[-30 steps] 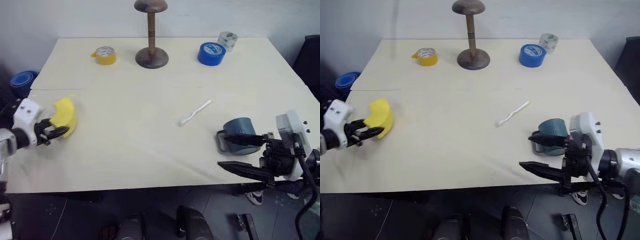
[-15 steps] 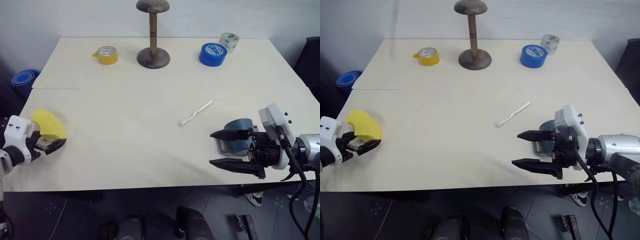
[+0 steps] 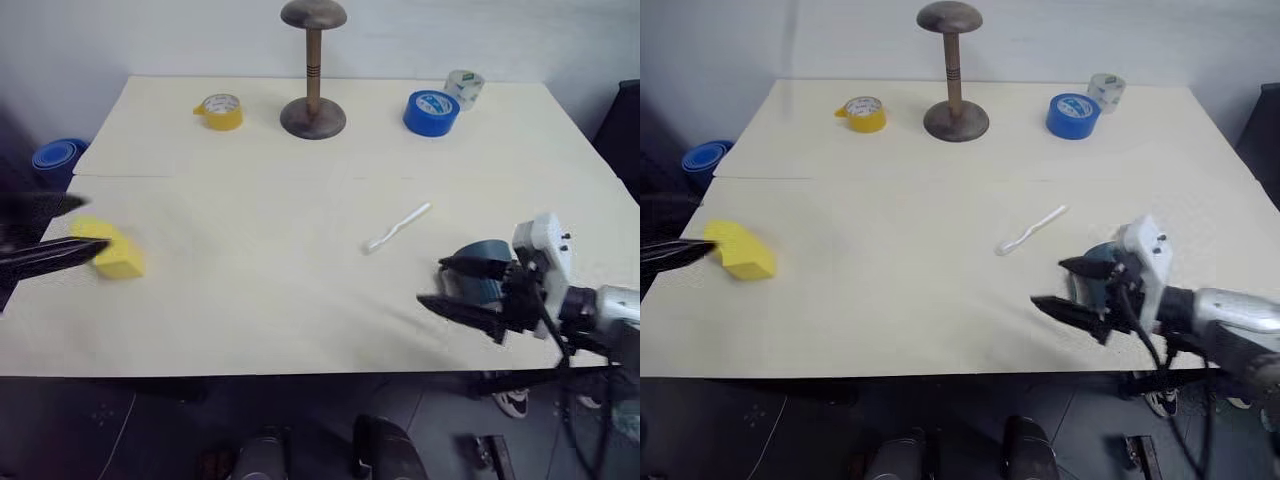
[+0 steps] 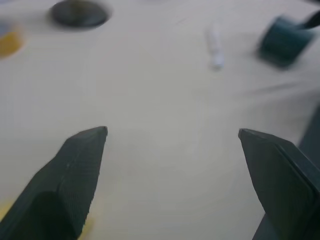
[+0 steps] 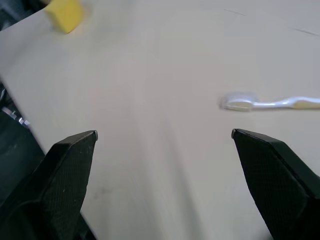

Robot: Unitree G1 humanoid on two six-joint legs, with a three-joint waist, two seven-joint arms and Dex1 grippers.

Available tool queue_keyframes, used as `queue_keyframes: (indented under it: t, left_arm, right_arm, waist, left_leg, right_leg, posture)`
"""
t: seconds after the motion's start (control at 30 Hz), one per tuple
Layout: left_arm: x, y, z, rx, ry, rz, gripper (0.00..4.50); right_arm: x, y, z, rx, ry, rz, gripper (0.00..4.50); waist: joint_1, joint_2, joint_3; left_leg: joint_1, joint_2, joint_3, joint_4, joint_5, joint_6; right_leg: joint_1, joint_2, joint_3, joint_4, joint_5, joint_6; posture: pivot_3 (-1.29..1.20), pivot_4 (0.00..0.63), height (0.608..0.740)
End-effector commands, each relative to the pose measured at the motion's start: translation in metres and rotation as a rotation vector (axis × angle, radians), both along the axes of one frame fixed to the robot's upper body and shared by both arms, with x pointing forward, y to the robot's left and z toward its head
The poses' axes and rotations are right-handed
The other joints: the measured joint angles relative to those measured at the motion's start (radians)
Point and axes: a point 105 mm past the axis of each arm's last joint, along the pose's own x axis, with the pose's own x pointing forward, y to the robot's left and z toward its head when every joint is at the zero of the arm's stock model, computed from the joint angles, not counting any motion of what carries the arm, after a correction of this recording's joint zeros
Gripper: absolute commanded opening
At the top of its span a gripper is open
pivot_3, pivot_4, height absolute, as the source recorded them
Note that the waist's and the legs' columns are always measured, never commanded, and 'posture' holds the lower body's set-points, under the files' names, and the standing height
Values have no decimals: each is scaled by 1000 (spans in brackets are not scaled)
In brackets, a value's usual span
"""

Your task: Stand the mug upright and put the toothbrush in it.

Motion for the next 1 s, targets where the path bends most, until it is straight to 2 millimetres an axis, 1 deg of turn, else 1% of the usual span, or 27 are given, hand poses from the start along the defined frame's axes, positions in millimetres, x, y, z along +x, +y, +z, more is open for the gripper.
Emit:
queue_keyframes:
  t: [0.03,0.1,0.17,0.2,0.27,0.3,0.4,0.57,0.73,0.83,0.87,0.9,0.93,1.0]
  left_arm:
    - [6,-52,-18,31,48,-220,4463]
    - [11,-72,-26,70,50,-337,4463]
    - [17,-84,-31,101,47,-407,4463]
    - [19,-86,-32,111,45,-422,4463]
    - [26,-93,-34,130,40,-466,4463]
    - [28,-96,-36,141,38,-488,4463]
    - [32,-103,-38,162,28,-538,4463]
    - [36,-115,-36,159,13,-594,4463]
    - [38,-120,-34,155,-3,-603,4463]
    - [38,-121,-34,150,-6,-598,4500]
    - [38,-121,-34,149,-7,-596,4500]
    - [38,-121,-34,148,-10,-592,4500]
    - [38,-121,-33,146,-11,-589,4500]
    - [38,-120,-33,143,-14,-582,4500]
  right_arm:
    - [13,5,-8,-80,-53,-204,4500]
    - [17,13,-18,-107,-47,-275,4500]
    - [22,14,-25,-155,-54,-356,4500]
    - [24,11,-27,-174,-62,-391,4500]
    - [27,0,-37,-223,-49,-501,4500]
    - [27,-2,-42,-234,-40,-529,4500]
    - [29,-3,-51,-244,-24,-575,4500]
    - [37,-12,-67,-254,3,-650,4500]
    - [49,-20,-73,-229,3,-724,4500]
    - [54,-20,-75,-241,-1,-707,3939]
    - [55,-20,-75,-236,4,-705,3652]
    - [55,-20,-77,-240,12,-689,3247]
    - [55,-20,-78,-242,18,-678,3025]
    - [54,-20,-79,-249,21,-663,2302]
  waist:
    - [-2,1,-1]
    - [-12,0,-1]
    - [-21,0,-1]
    - [-25,0,-1]
    - [-27,0,-1]
    - [-26,0,-1]
    - [-25,0,-1]
    - [-25,0,-1]
    - [-28,0,-1]
    - [-27,0,-1]
    - [-27,0,-1]
    - [-27,0,-1]
    - [-27,0,-1]
    - [-25,0,-1]
  left_leg:
    - [1,0,0,0,0,0]
    - [-1,0,1,0,0,-1]
    - [-3,0,2,0,1,-2]
    - [-4,0,2,0,1,-2]
    - [-4,0,3,0,1,-2]
    - [-4,0,2,0,1,-2]
    - [-5,0,2,0,1,-2]
    - [-6,0,2,1,1,-1]
    - [-6,0,1,1,1,-1]
    - [-6,0,1,1,1,-1]
    - [-6,0,1,1,1,-1]
    - [-6,0,1,1,1,-1]
    - [-6,0,1,1,1,-1]
    - [-6,0,0,1,1,-1]
  right_leg:
    - [-1,0,0,5,0,0]
    - [-6,1,0,8,0,0]
    - [-9,1,0,9,0,0]
    - [-10,2,0,9,0,0]
    - [-11,2,1,8,0,0]
    - [-11,2,1,8,0,0]
    - [-11,2,1,7,0,0]
    - [-11,2,1,6,0,0]
    - [-11,2,1,6,0,0]
    - [-11,2,1,7,0,0]
    - [-11,2,1,6,0,0]
    - [-11,2,1,7,0,0]
    - [-11,2,1,6,0,0]
    - [-10,2,1,7,0,0]
  posture:
    - [0,150,740]
    - [0,150,740]
    - [0,150,740]
    - [0,150,740]
    - [0,150,740]
    - [0,150,740]
    - [0,150,740]
    - [0,150,740]
    - [0,150,740]
    - [0,150,740]
    - [0,150,740]
    - [0,150,740]
    - [0,150,740]
    - [0,150,740]
